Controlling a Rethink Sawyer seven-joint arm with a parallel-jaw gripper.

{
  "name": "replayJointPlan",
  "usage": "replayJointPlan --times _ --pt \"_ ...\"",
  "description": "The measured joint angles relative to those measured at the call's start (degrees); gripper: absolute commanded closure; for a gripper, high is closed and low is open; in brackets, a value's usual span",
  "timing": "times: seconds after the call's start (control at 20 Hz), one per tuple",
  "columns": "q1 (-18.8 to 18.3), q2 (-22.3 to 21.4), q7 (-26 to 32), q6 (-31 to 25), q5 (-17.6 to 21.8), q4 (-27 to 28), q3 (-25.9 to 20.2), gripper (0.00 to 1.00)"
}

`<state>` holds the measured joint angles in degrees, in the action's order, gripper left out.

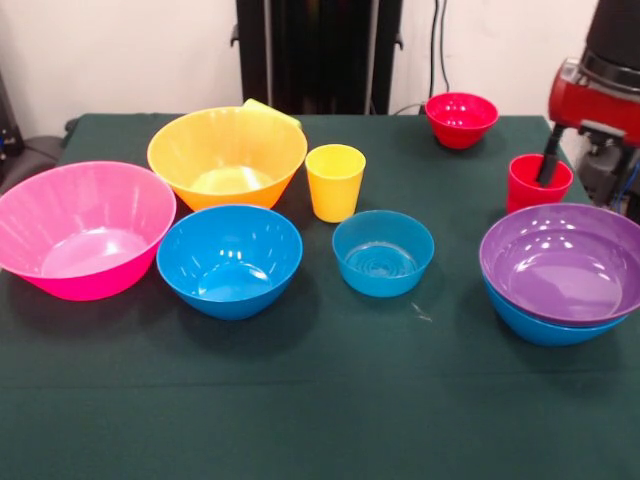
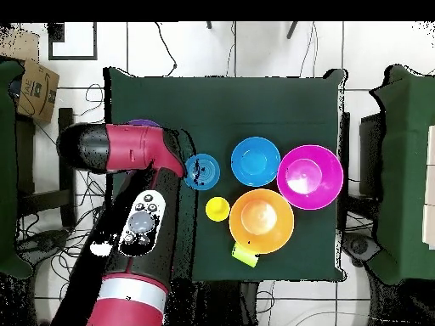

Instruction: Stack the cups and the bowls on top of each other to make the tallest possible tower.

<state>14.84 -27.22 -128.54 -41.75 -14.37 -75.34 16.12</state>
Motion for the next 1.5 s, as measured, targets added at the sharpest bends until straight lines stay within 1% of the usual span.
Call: replayJointPlan --times 0.3,0.5,0.75,0.9,1.2,1.5 --pt "-1.4 0.6 0.0 1.6 2.5 -0.7 -0.3 0.0" --pt "-1.9 1.1 0.0 3.2 3.3 -0.7 -0.6 0.0" --pt "-2.1 2.2 0.0 5.1 3.9 -0.7 -0.8 0.0" --pt "-2.1 3.6 0.0 6.3 4.5 -0.6 -1.1 0.0" --pt "-2.1 6.0 0.0 6.6 4.9 -0.5 -1.7 0.0" --pt "-2.0 6.9 0.0 6.6 4.9 -0.5 -2.0 0.0"
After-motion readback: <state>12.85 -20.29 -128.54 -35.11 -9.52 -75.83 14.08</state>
